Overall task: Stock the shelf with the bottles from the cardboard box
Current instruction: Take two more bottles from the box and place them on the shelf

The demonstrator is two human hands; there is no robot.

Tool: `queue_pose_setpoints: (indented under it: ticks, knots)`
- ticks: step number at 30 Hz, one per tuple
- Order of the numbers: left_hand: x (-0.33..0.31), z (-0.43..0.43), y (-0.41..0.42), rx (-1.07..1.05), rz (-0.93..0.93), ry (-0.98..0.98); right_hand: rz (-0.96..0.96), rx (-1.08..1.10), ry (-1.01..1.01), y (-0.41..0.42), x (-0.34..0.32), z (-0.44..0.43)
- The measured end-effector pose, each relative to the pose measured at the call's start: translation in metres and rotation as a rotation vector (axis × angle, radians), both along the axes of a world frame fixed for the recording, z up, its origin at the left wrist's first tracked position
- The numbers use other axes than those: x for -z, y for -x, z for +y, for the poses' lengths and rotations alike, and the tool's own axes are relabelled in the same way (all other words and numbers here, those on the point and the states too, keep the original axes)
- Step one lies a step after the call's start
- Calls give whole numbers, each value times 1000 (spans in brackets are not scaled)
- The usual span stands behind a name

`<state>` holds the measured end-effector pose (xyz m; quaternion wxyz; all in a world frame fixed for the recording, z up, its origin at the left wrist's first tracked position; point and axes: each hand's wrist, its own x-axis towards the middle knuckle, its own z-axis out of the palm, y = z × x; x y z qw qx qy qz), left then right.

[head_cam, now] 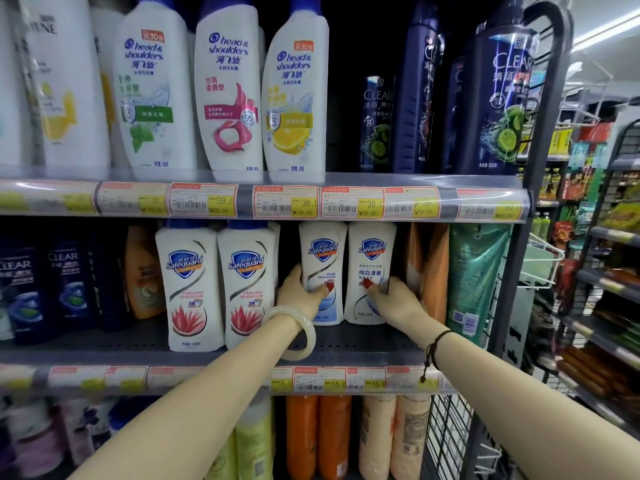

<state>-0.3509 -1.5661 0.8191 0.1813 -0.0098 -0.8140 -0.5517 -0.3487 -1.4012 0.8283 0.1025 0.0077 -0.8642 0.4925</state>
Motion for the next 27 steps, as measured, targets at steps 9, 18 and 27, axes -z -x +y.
queue_pose_setpoints:
  ticks: [9, 18, 27]
  knots:
    - [-16, -14, -39, 126, -157, 304, -37, -91, -372, -41, -14, 6]
    - [-57, -62, -88, 363, -388, 750, -179, -340, -717, -79, -47, -19]
    - [-64, -149, -124, 212, -494, 832, -135, -690, -808, -92, -58, -111]
